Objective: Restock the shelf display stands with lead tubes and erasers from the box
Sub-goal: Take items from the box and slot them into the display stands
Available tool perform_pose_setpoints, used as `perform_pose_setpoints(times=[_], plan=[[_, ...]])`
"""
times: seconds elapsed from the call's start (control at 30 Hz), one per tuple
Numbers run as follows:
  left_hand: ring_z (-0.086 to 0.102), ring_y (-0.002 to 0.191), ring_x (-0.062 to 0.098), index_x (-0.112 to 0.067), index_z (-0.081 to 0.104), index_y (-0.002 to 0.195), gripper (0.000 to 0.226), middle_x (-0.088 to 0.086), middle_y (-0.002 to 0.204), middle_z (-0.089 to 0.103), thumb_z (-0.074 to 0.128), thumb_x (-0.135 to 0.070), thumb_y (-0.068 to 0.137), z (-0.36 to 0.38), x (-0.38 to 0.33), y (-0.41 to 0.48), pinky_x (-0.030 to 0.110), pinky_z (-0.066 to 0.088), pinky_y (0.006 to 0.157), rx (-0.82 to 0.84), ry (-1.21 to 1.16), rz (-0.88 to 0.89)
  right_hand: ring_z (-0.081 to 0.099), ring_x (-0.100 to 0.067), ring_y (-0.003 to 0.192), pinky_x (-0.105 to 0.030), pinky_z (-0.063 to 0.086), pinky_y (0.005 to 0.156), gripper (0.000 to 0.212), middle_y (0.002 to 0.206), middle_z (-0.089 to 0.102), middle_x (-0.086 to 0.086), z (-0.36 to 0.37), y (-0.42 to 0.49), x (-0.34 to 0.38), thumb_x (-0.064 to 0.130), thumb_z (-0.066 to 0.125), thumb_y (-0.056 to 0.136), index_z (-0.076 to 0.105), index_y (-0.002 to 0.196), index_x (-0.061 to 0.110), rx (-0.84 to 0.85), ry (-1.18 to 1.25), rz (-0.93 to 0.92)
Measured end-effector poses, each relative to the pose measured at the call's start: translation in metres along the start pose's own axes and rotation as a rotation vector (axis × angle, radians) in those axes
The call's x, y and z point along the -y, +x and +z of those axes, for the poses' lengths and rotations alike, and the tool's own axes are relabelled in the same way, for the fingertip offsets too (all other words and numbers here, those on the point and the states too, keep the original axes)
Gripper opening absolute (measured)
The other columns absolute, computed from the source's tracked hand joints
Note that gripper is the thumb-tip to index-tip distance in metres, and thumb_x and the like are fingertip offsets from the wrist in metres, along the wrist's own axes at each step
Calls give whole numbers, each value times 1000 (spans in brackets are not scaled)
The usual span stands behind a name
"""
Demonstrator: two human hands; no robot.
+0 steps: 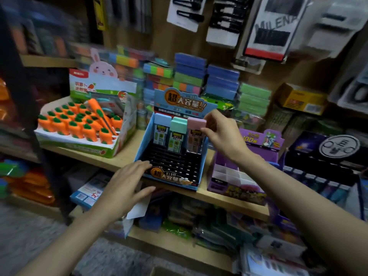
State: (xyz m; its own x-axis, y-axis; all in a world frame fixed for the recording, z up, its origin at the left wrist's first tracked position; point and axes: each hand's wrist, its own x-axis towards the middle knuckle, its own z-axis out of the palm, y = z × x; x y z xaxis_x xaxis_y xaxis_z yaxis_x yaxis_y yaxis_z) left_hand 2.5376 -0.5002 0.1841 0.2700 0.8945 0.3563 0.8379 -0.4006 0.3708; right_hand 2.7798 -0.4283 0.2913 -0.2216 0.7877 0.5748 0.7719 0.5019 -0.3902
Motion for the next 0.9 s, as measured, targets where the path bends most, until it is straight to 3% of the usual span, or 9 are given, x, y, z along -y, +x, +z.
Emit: perform_pose_setpoints(times=[0.37, 0.5, 0.63, 0.73, 0.83, 0.9], plan=[[35, 126, 7, -19, 51, 127, 43, -9, 134, 46, 58, -37, 89, 8, 5, 8, 23, 34, 98, -76, -59, -4, 62, -27, 85, -37, 50, 74, 28, 97, 65, -13, 6, 1, -4, 7, 62, 87, 50, 112, 6, 127, -53, -87], [35, 125, 5, -21, 51, 126, 40, -12, 132, 46, 57, -37, 89, 8, 4, 7, 27, 41, 94, -84, -66, -35, 53, -37, 85, -45, 46, 69, 10, 98, 52, -18, 15, 0, -10, 0, 55, 86, 52, 96, 0, 93, -286, -103], [35, 127, 7, -21, 49, 127, 41, -10, 134, 45, 55, -36, 91, 6, 3, 7, 29, 42, 95, -56, -60, -19, 49, -31, 96, -36, 39, 77, 11, 102, 52, -15, 14, 7, -11, 8, 59, 88, 60, 95, 0, 114, -381, -74], [41, 127, 14, -17, 51, 127, 40, -4, 135, 47, 57, -32, 90, 0, 1, 5, 30, 37, 99, -88, -31, 7, 46, -31, 106, -35, 37, 85, 22, 111, 51, -15, 6, 11, -2, 11, 58, 89, 59, 109, 1, 178, -407, -52], [51, 115, 16, -13, 57, 118, 31, -1, 122, 54, 60, -23, 89, -11, -5, -1, 34, 43, 92, -179, -58, 48, 44, -31, 111, -35, 36, 89, 33, 120, 49, -15, -7, -8, 14, 12, 56, 90, 52, 122, 4, 197, -352, -78], [57, 100, 13, -17, 58, 112, 23, -5, 110, 58, 60, -23, 89, -17, -10, -10, 35, 48, 81, -162, -113, 55, 49, -29, 108, -35, 39, 87, 29, 116, 53, -13, -17, -35, 26, 15, 58, 90, 55, 117, 5, 227, -288, -97]])
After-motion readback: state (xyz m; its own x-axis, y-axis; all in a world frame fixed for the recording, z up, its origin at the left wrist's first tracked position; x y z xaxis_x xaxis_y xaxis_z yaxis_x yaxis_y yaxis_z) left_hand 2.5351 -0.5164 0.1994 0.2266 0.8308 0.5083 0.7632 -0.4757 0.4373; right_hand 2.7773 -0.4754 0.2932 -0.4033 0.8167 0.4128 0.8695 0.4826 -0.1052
